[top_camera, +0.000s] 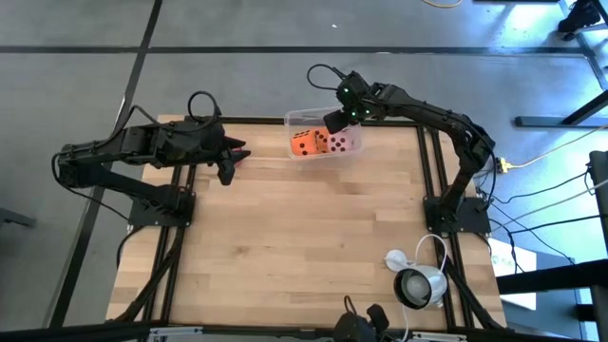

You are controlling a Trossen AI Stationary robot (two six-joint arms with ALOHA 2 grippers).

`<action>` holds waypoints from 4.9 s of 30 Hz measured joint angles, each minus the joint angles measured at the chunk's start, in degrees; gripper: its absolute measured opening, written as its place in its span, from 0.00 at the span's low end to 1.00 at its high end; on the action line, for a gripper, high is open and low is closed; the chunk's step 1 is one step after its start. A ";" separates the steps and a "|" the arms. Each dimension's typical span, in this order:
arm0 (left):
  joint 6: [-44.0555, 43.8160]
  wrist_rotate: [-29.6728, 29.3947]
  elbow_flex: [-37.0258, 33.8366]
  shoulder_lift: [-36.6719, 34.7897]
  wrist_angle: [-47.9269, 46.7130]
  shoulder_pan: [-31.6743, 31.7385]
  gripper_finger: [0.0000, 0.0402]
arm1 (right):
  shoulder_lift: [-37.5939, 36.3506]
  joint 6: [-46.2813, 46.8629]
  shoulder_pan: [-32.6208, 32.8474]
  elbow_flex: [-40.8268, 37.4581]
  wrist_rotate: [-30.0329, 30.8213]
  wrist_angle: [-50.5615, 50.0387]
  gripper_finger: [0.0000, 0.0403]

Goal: Pick & Place Dice
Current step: Put the small orange dice into the transparent bin, then put the large red dice into the transparent bin

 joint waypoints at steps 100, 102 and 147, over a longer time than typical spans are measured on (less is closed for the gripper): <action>26.15 -5.32 -22.31 14.83 -12.80 23.85 0.71 | -32.17 4.11 17.66 0.02 14.97 -2.97 0.55; 26.21 -5.38 -24.48 15.09 -9.56 23.27 0.71 | -32.17 4.44 17.66 0.02 14.97 -2.97 0.55; 36.27 -7.42 -33.26 33.01 7.07 29.47 0.72 | -32.15 2.15 17.66 0.02 14.75 -2.97 0.55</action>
